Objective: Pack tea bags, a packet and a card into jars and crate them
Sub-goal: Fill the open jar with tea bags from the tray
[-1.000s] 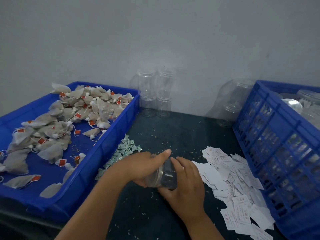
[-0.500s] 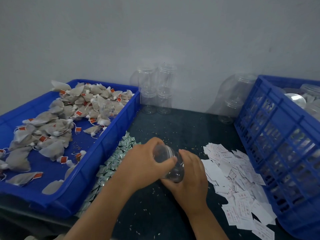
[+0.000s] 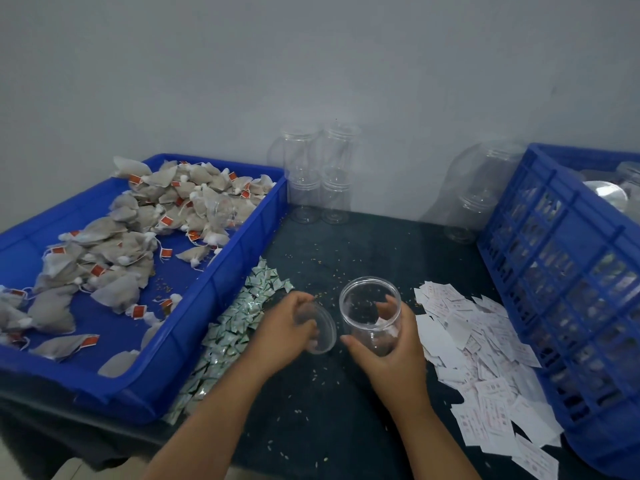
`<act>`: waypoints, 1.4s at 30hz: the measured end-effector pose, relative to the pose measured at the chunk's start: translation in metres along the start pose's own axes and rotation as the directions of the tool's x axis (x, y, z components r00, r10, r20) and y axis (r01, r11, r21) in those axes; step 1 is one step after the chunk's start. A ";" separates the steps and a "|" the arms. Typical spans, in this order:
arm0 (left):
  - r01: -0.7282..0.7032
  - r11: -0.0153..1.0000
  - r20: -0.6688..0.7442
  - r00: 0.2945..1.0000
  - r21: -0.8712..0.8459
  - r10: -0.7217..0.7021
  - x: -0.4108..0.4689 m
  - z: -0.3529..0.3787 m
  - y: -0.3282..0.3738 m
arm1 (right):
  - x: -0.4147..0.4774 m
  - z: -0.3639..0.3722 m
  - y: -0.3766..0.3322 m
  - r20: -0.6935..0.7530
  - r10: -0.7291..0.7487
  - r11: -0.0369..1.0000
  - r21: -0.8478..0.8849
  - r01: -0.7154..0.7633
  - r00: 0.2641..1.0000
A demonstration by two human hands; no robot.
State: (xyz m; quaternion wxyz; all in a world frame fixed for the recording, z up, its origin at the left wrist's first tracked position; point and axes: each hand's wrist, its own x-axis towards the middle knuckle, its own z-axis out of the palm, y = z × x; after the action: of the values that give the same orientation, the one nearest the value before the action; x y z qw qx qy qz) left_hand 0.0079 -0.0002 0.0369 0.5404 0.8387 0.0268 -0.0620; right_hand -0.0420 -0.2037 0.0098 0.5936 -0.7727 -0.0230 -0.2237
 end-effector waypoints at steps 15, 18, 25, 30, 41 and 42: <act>-0.317 0.682 -0.142 0.838 0.659 0.526 -0.020 -0.033 0.059 | -0.003 -0.004 0.005 0.118 0.022 0.999 0.021 -0.024 0.993; -0.302 0.713 -0.248 0.793 0.632 0.556 -0.021 -0.090 0.113 | -0.003 -0.003 0.007 0.138 0.039 0.999 0.019 -0.042 0.990; 0.112 0.517 -0.104 0.994 0.849 -0.043 0.084 -0.204 0.123 | 0.000 0.000 0.017 0.190 0.087 0.996 -0.011 -0.086 0.978; 0.126 0.521 0.036 0.957 0.844 -0.289 0.140 -0.198 0.031 | 0.001 0.000 0.021 0.215 0.138 0.990 -0.001 -0.142 0.967; 0.044 0.597 0.006 0.997 0.801 -0.082 0.167 -0.176 -0.001 | 0.009 0.004 0.020 0.224 0.169 0.984 0.025 -0.178 0.960; 0.044 0.600 0.013 0.996 0.799 -0.091 0.167 -0.178 0.003 | 0.009 0.004 0.020 0.226 0.175 0.983 0.018 -0.184 0.958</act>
State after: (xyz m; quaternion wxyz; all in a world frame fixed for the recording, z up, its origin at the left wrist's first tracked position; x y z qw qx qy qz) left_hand 0.1867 0.1570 0.0902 0.1077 0.9880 0.0140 -0.1095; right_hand -0.0270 -0.2082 -0.0058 0.6201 -0.7800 -0.0237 -0.0801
